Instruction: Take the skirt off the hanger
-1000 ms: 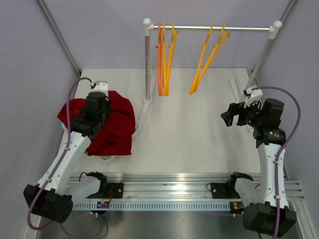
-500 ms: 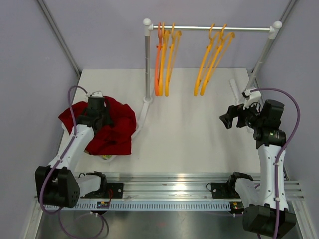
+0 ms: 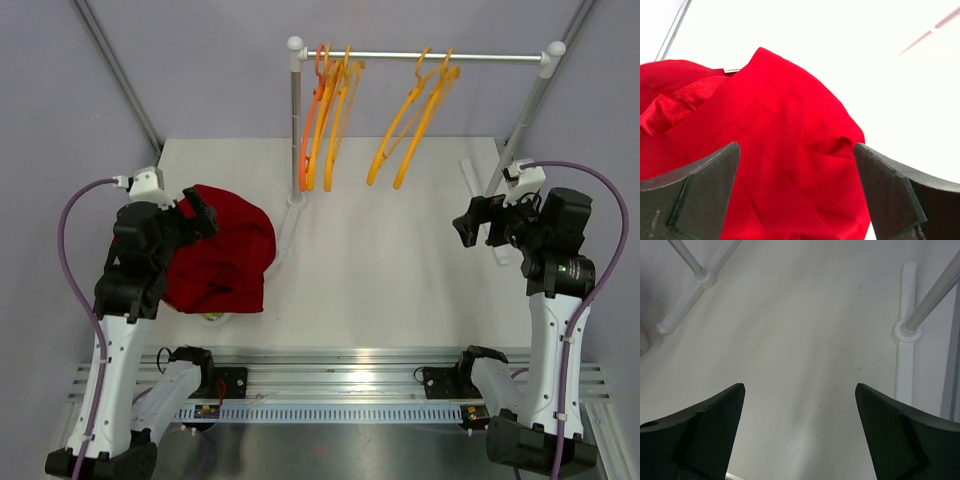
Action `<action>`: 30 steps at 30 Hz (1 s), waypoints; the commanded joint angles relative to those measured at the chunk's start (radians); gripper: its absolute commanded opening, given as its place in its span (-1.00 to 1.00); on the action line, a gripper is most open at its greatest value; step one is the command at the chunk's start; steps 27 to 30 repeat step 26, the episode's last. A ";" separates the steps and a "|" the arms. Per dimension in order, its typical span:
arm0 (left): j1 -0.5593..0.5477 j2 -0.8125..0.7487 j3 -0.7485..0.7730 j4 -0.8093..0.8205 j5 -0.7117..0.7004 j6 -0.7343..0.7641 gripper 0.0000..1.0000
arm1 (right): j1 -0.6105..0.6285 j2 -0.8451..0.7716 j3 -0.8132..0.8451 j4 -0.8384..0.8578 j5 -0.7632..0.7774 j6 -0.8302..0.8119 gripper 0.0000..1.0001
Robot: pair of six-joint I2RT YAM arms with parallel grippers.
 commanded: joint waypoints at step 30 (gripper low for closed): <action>0.004 -0.400 -0.082 0.001 0.199 0.129 0.98 | -0.005 -0.111 -0.005 0.115 0.544 0.298 0.99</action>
